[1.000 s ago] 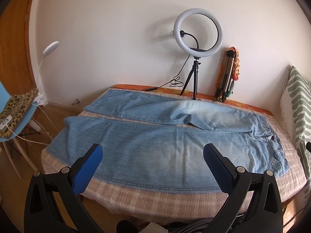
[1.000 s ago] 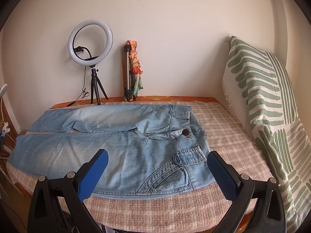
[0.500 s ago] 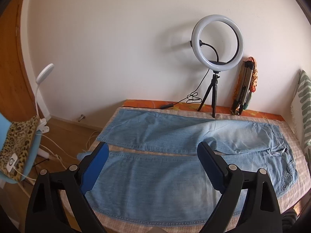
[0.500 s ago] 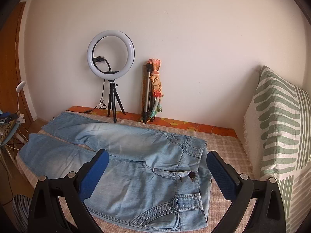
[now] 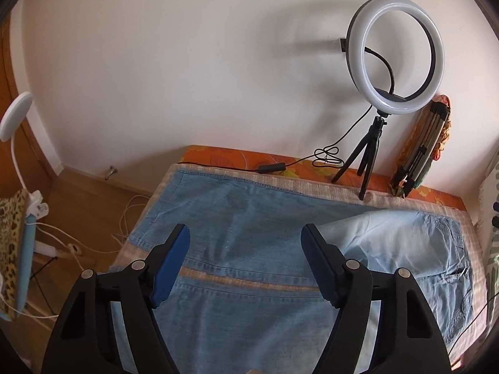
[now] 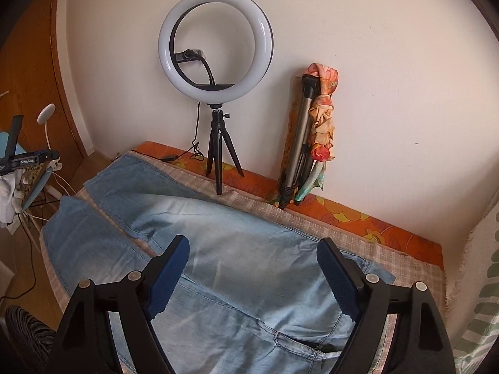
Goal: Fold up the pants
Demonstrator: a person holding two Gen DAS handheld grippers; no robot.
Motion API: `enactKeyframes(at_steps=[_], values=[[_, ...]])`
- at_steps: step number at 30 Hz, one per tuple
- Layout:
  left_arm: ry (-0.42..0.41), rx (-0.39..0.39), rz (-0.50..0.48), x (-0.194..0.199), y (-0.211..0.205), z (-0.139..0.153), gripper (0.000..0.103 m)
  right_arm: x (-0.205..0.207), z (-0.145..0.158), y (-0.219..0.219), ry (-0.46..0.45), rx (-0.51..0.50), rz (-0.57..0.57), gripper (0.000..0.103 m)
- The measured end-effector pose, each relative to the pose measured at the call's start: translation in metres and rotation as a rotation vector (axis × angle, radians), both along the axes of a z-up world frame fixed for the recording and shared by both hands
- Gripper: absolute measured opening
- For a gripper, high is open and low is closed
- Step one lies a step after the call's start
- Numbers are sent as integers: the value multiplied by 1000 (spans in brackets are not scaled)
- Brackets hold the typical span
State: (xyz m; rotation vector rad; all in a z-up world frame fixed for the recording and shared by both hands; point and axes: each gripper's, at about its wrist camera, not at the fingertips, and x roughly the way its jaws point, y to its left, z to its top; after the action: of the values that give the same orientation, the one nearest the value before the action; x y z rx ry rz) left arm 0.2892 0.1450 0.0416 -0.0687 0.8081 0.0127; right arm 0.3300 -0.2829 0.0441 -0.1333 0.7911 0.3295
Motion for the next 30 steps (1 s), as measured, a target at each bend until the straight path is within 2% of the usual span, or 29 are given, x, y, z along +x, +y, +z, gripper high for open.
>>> enactKeyframes(at_steps=[3,7,10,11,13,15,18,21,27,30], values=[[42,-23,-12,23,-7,-24,67,48,-31,14,51,-14,26,76],[98,-14,-46,43,-23,-63,62,103,-76,27,120,-27,60,66],[141,-30,-70,61,-39,-94,61,140,-111,35,170,-34,69,62],[152,-34,-77,68,-46,-105,61,152,-120,36,190,-26,67,61],[166,-26,-92,80,-61,-124,59,174,-138,37,232,2,63,50],[180,-23,-110,96,-78,-138,57,191,-154,38,262,14,69,47],[188,-22,-140,118,-105,-153,57,210,-171,44,277,-6,82,45],[207,-13,-179,131,-125,-168,54,222,-182,46,293,23,91,45],[267,56,-247,127,-143,-196,53,230,-204,58,321,11,168,45],[251,78,-261,121,-144,-199,53,232,-208,63,325,22,206,46]])
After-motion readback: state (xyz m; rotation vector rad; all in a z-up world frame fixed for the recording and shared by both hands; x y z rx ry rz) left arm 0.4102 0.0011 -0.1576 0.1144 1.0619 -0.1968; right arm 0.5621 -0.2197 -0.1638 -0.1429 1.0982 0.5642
